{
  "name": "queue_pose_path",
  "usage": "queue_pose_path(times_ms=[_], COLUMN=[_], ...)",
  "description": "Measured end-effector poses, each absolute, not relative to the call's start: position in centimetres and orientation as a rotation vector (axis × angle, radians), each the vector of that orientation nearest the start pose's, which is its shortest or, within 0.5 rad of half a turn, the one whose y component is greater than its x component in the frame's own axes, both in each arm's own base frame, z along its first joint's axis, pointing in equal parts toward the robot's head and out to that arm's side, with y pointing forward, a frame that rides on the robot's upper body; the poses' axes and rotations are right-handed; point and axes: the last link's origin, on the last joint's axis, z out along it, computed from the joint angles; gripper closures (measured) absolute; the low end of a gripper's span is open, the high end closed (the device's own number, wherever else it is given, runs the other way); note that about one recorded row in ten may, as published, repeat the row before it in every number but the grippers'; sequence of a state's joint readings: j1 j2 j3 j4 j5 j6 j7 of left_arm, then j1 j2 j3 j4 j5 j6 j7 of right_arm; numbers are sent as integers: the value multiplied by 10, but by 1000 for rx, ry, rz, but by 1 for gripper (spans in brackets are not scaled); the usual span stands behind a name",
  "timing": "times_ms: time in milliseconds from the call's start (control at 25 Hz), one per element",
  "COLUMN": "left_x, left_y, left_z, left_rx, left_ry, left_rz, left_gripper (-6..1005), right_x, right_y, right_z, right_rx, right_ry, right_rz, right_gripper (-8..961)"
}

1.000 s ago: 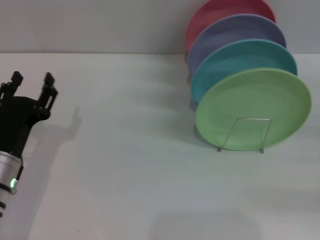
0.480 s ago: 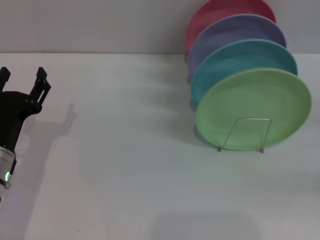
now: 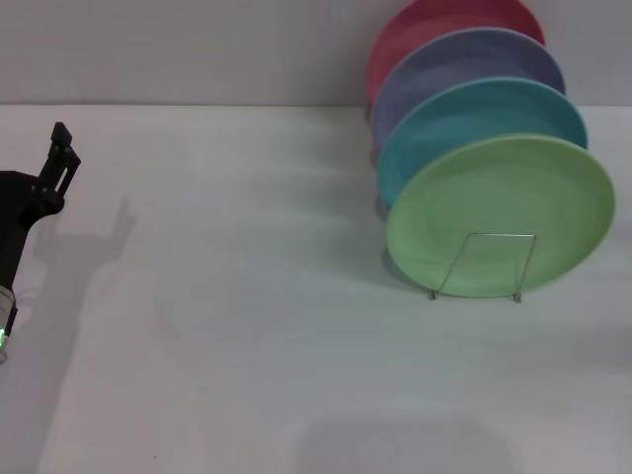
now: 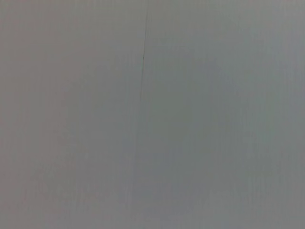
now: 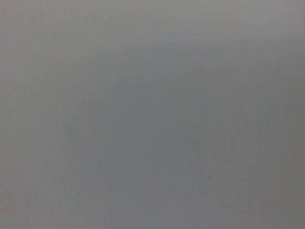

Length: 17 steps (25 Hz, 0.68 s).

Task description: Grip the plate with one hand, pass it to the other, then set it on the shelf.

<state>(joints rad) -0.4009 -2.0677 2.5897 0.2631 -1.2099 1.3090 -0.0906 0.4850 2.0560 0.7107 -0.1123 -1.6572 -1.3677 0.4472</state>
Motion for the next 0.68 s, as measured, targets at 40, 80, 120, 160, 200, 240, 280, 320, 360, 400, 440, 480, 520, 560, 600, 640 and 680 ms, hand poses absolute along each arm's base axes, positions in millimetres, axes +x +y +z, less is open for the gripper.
queue_pose_path(times_ms=[40, 80, 120, 160, 200, 240, 280, 320, 360, 400, 440, 480, 520, 560, 600, 640, 680], left_x=[-312, -312, -313, -313, -314, -315, -315, -315, -315, -315, -314, -314, -314, -313, -312, -312, -312], left_y=[316, 316, 316, 316, 316, 316, 316, 316, 316, 316, 317, 317, 317, 318, 319, 320, 320], left_z=[-14, -14, -15, -17, -17, -18, -18, -18, -17, -17, -16, -16, -16, -17, -17, -17, -17], left_rx=[-1504, -1504, -1510, -1517, -1519, -1519, -1519, -1519, -1512, -1507, -1501, -1501, -1501, -1503, -1506, -1509, -1509], left_ry=[-516, -516, -522, -530, -533, -536, -536, -536, -552, -565, -584, -584, -584, -588, -584, -579, -579], left_rz=[-824, -824, -820, -812, -809, -806, -806, -806, -819, -836, -859, -859, -859, -864, -859, -855, -855], left_gripper=[161, 161, 161, 161, 161, 161, 161, 161, 161, 161, 161, 161, 161, 161, 161, 161, 161], right_x=[384, 384, 384, 383, 382, 381, 381, 381, 380, 380, 379, 379, 379, 379, 379, 380, 380], right_y=[312, 312, 312, 312, 312, 312, 312, 312, 312, 312, 313, 313, 313, 313, 313, 312, 312], right_z=[100, 100, 99, 98, 98, 96, 96, 95, 93, 92, 91, 91, 91, 91, 90, 90, 90], right_rx=[-1012, -1012, -1013, -1014, -1016, -1020, -1020, -1022, -1024, -1025, -1027, -1027, -1027, -1027, -1026, -1025, -1025], right_ry=[595, 595, 592, 589, 585, 577, 577, 574, 572, 572, 572, 572, 573, 573, 574, 577, 577], right_rz=[854, 854, 853, 851, 846, 836, 836, 830, 825, 823, 822, 822, 824, 824, 825, 825, 825], right_gripper=[329, 329, 329, 329, 329, 329, 329, 329, 329, 329, 329, 329, 329, 329, 329, 329, 329])
